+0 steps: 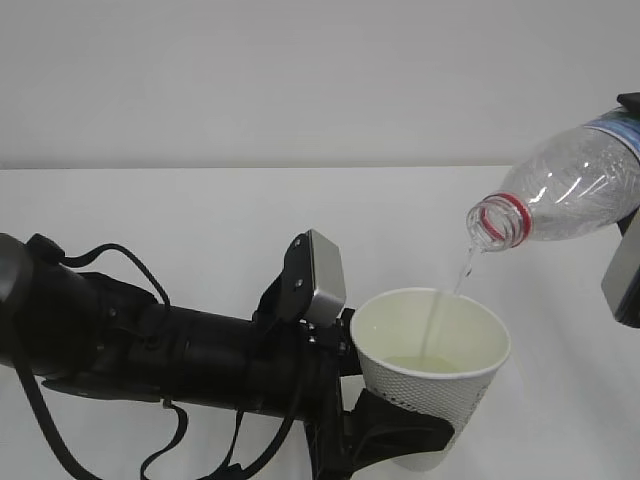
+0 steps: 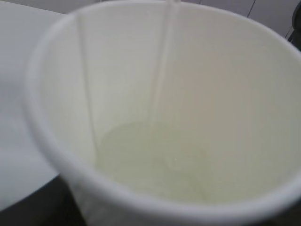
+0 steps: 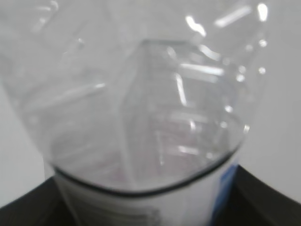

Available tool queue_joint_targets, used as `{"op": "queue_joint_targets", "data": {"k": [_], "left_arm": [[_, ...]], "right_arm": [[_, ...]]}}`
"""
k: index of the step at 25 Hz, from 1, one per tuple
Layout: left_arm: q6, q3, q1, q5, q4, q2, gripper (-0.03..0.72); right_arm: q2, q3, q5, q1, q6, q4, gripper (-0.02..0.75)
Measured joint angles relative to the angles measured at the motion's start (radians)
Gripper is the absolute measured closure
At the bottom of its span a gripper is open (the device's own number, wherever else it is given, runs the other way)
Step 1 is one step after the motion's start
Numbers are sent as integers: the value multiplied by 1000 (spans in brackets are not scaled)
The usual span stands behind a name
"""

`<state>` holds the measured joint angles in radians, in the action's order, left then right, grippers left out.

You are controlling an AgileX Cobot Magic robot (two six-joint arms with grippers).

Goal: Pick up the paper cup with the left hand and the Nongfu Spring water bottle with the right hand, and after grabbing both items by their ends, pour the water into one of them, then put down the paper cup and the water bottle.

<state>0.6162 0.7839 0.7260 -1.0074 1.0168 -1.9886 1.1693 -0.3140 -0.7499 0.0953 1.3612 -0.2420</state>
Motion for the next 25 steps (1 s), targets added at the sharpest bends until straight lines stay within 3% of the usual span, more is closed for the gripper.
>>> {"op": "queue_joint_targets", "data": {"k": [25], "left_arm": [[0,0,0,1,-6,0,171]], "right_arm": [[0,-1,-7,0,9,0,235]]}}
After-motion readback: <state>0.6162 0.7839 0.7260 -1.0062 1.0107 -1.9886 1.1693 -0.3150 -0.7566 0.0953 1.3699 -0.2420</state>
